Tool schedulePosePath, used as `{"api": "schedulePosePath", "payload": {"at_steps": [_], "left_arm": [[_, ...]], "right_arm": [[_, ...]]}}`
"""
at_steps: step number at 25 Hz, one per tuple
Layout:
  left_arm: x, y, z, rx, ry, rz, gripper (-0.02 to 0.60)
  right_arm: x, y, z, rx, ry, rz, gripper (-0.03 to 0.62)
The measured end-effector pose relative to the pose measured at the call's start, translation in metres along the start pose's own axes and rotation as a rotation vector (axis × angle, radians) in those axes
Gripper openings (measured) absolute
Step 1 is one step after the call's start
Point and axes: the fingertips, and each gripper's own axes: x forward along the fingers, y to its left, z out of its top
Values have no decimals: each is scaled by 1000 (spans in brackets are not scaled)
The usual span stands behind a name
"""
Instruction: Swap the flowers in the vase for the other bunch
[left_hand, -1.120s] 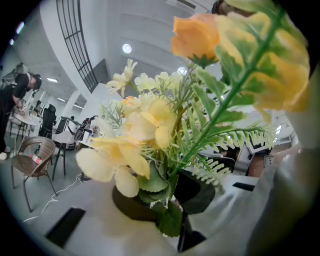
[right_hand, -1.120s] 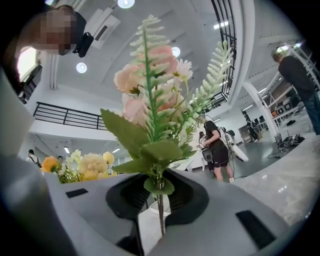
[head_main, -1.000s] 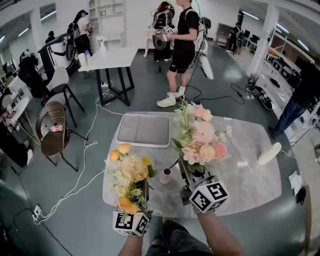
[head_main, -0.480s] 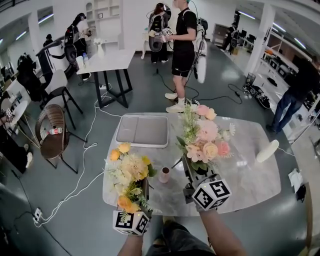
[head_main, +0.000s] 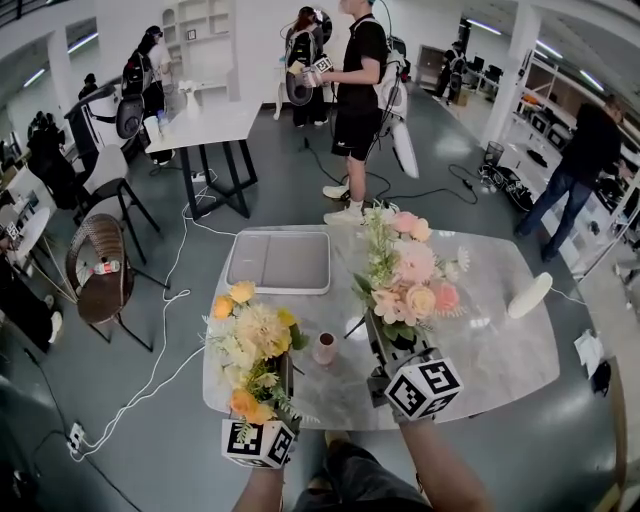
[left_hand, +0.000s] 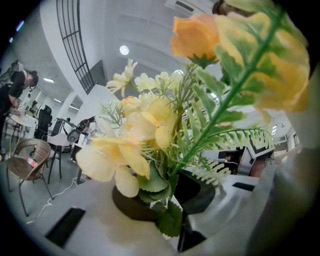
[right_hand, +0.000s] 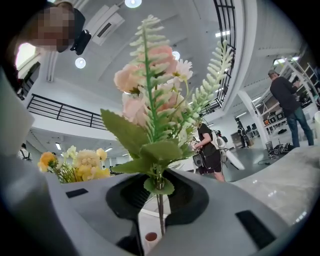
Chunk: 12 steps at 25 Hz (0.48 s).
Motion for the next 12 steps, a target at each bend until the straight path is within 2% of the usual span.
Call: {"api": "schedulePosePath", "payload": {"at_steps": [6,12], "left_arm": [[10,7,16,4,-24,8,81],[23,-4,33,52,-68,-46,81]], "right_arm": [[-1,-6,-2,10,5,-19,84],[-2,-10,-12,9,22,-21,84]]}}
